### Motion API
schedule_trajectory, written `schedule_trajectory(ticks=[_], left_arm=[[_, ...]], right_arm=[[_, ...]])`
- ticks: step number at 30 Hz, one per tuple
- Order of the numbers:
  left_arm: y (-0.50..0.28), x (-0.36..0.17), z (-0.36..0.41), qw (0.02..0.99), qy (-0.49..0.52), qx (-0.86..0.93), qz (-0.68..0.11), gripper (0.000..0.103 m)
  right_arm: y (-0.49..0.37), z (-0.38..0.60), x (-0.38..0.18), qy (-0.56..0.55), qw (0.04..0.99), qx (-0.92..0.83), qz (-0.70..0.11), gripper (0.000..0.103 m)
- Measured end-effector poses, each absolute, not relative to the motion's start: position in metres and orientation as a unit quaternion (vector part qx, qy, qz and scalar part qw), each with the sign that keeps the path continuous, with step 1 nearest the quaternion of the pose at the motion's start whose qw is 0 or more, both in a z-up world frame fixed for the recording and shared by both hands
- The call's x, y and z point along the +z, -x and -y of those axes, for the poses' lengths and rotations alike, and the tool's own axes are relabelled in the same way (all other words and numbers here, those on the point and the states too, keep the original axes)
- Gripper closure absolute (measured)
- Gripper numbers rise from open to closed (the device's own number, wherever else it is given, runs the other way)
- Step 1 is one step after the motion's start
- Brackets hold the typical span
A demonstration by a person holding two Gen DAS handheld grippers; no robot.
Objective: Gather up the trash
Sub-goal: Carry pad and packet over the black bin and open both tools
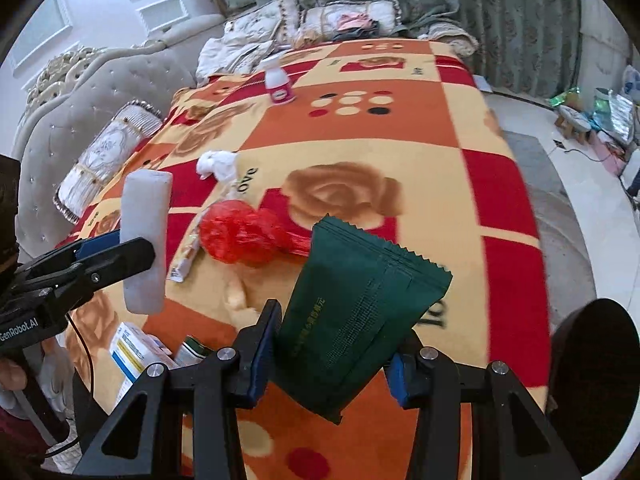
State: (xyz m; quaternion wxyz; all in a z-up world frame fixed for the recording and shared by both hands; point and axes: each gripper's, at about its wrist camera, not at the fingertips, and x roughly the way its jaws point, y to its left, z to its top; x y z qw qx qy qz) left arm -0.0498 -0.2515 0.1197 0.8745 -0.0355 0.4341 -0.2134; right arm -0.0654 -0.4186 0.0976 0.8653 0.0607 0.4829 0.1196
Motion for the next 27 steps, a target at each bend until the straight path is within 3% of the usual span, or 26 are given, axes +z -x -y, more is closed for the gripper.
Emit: schedule_trajectory(ticks=[27], left_arm=[[0.056,0.101,0.435,0.833,-0.042,-0.304,-0.459,0.049]], right_arm=[[0.124,0.597,0.087,-0.123,0.873,-0.004,-0.472,0.058]])
